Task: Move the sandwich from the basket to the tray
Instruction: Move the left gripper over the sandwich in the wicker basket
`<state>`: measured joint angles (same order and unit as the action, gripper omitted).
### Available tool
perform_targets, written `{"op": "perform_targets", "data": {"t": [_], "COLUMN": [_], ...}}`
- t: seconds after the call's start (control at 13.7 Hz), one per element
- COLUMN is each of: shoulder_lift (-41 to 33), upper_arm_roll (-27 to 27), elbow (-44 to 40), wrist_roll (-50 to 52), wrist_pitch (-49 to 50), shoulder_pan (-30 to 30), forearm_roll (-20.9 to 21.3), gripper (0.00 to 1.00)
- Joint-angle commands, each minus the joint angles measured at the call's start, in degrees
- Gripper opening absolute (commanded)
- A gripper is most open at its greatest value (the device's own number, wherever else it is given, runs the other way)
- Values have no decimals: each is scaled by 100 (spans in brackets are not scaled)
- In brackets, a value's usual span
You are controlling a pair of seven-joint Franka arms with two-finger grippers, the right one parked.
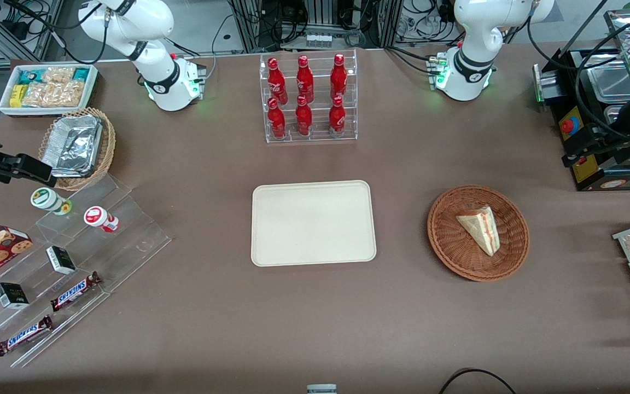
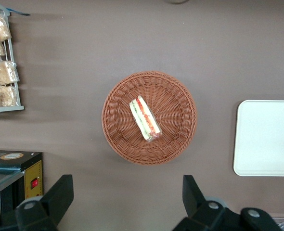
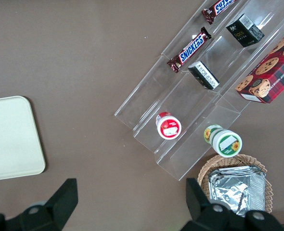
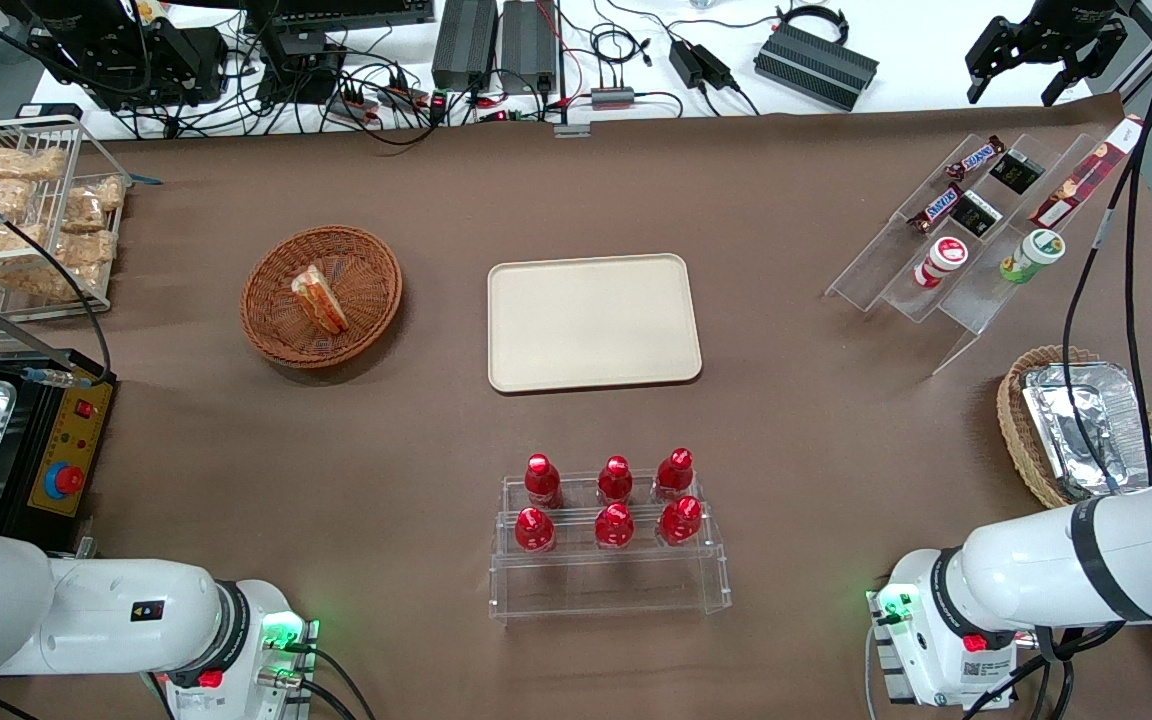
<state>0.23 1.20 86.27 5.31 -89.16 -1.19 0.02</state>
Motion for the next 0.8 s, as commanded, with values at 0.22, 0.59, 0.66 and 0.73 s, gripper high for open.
{"op": "perform_targets", "data": {"t": [0.22, 0.59, 0.66, 0.73], "shoulder_lift": [82, -321, -401, -445], "upper_arm_roll": [-32, -5, 3, 12], "elbow": [204, 2003, 2382, 2725], "wrist_roll": [-251, 335, 730, 1013], "wrist_pitch": [66, -1433, -1821, -2094], "shoulder_pan": [-13, -22, -22, -22], "forearm_roll": [103, 112, 112, 112], "gripper": [100, 100, 100, 100]}}
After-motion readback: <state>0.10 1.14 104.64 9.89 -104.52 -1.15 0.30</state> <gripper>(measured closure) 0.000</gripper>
